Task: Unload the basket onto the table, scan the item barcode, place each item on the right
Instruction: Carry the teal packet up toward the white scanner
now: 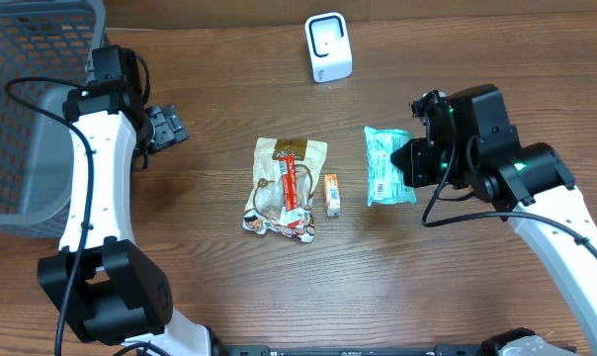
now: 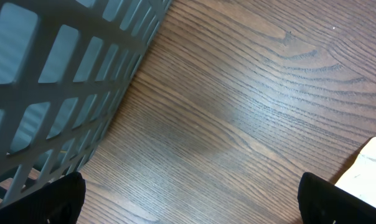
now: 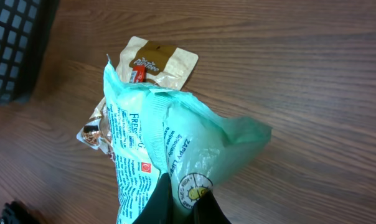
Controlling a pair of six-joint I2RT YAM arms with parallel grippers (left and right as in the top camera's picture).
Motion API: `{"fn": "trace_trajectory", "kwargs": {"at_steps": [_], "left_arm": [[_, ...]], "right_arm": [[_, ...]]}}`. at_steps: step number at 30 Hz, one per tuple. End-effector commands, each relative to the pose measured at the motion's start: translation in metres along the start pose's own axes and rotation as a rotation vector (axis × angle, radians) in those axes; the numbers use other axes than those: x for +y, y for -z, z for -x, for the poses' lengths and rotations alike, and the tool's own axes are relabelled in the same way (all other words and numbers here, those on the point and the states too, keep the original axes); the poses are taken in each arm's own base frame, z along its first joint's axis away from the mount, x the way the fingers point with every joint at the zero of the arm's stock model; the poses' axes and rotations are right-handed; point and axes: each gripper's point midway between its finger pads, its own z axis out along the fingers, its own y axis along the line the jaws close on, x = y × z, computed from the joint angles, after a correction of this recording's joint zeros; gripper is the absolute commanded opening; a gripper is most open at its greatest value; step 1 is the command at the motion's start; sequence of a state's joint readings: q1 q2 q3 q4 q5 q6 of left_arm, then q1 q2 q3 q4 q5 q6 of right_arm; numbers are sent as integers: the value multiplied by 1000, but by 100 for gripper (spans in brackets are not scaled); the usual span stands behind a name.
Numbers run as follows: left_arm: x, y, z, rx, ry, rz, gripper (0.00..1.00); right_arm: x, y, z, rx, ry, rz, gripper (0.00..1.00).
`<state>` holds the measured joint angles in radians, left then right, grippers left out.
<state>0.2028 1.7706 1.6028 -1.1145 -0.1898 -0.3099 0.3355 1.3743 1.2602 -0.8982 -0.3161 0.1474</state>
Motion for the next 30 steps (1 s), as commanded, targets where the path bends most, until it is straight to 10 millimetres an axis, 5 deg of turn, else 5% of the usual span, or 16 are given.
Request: {"fn": "trace_trajectory", "kwargs": {"at_steps": [1, 5, 14, 30], "left_arm": [[-3, 14, 6, -38, -17, -21, 100], [-3, 14, 6, -38, -17, -21, 100], [-3, 14, 6, -38, -17, -21, 100], [-3, 14, 6, -38, -17, -21, 100]], "right_arm": [[16, 20, 38, -82, 86, 16, 3], [26, 28, 81, -136, 163, 6, 3], [15, 33, 167, -437, 284, -277, 4], [49, -26, 256, -743, 806, -762, 4]]}}
